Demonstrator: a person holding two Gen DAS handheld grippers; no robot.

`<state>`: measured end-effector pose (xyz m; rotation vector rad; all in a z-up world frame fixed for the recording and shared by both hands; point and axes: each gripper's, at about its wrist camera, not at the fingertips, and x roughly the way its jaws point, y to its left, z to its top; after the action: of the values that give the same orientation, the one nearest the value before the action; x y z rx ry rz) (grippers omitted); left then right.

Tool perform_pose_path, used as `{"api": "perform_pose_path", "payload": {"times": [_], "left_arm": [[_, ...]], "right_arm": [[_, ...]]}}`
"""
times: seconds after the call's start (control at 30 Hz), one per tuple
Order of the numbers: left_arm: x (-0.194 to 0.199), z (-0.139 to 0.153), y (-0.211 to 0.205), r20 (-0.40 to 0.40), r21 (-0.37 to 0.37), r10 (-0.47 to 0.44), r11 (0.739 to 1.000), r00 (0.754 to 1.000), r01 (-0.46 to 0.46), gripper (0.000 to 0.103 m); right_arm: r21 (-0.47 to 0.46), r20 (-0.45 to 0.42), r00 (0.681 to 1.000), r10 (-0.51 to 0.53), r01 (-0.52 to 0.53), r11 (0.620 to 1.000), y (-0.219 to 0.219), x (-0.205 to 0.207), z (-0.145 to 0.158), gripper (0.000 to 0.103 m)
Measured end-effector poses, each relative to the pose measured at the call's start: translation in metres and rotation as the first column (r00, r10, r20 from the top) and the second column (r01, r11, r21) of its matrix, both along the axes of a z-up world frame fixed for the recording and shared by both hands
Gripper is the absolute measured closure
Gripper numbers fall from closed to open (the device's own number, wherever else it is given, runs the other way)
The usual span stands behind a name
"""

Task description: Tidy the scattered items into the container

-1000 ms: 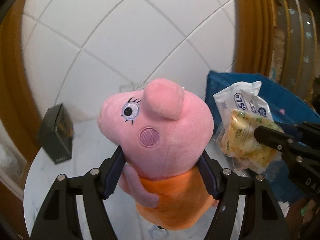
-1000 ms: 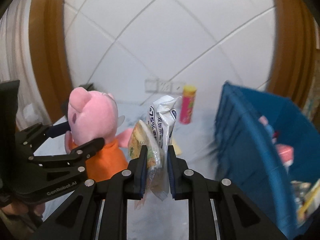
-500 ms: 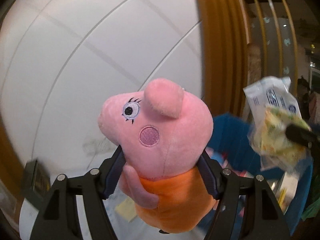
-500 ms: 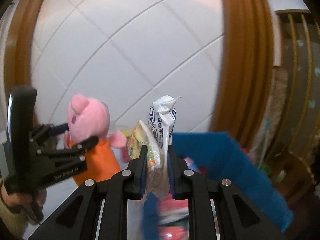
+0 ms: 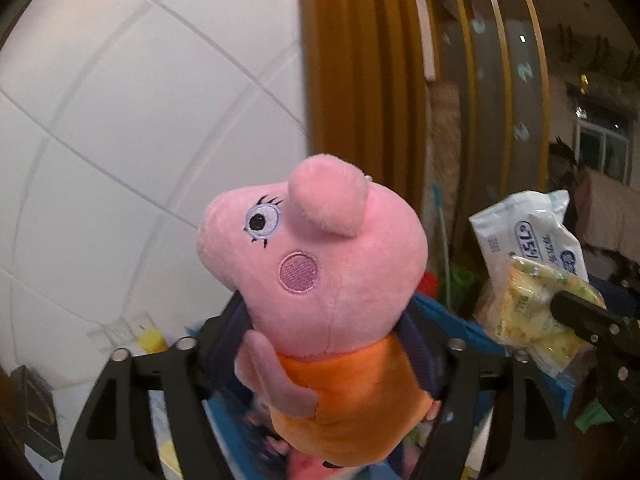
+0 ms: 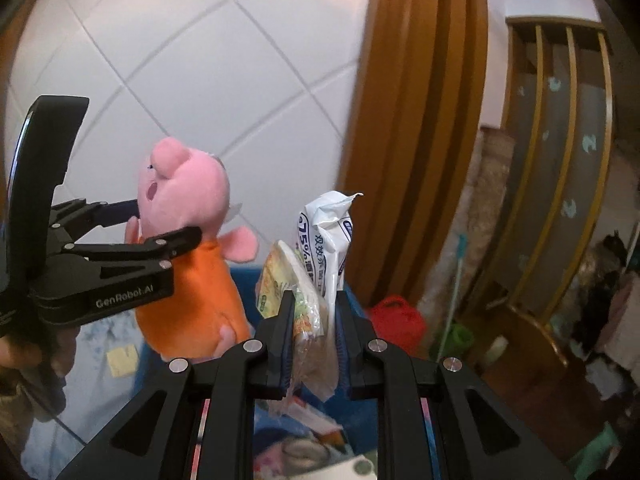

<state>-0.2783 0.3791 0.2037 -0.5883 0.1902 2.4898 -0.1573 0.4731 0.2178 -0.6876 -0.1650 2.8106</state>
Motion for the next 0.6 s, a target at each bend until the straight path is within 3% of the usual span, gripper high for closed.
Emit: {"api": "perform_pose_path", "payload": {"times": [0.03,0.1,0.17,0.2,0.23,0.47,0.6], "left_arm": [[-0.002,-0.009,0.007,0.023,-0.007,-0.011,1.0,1.0,0.012,0.022],[0.002,-0.023,0.014,0.048,-0.015,-0.014,1.0,0.999,0.015,0.019],[0.004,-0.033,0.015,0.049,-0.024,-0.005,1.0,0.999,0.006,0.014],[0.007,-0.037,0.013,0.052,-0.028,0.003,1.0,0.999,-0.002,0.007],[0.009,-0.042,0.01,0.054,-0.031,0.011,0.999,0.998,-0.009,0.0],[0.032,-0.059,-0.015,0.032,-0.021,0.075,0.997,0.997,-0.075,0.0],[0.066,-0.072,-0.053,0.018,-0.025,0.138,0.99,0.99,-0.138,0.0]], "right_arm": [[-0.007,0.019,1.0,-0.004,0.004,1.0,0.007,-0.001,-0.006,0.082],[-0.025,0.049,0.999,-0.011,0.012,1.0,0.017,-0.004,-0.021,0.065],[-0.042,0.068,0.998,-0.017,0.02,0.999,0.023,-0.005,-0.035,0.013],[-0.046,0.073,0.997,-0.022,0.025,0.999,0.023,-0.003,-0.041,0.004],[-0.049,0.078,0.997,-0.026,0.03,0.998,0.024,-0.001,-0.047,0.002],[-0.076,0.065,0.998,0.004,0.001,0.997,0.022,0.012,-0.078,0.0],[-0.091,0.051,0.998,0.026,-0.022,0.996,0.019,0.02,-0.094,0.0]]}}
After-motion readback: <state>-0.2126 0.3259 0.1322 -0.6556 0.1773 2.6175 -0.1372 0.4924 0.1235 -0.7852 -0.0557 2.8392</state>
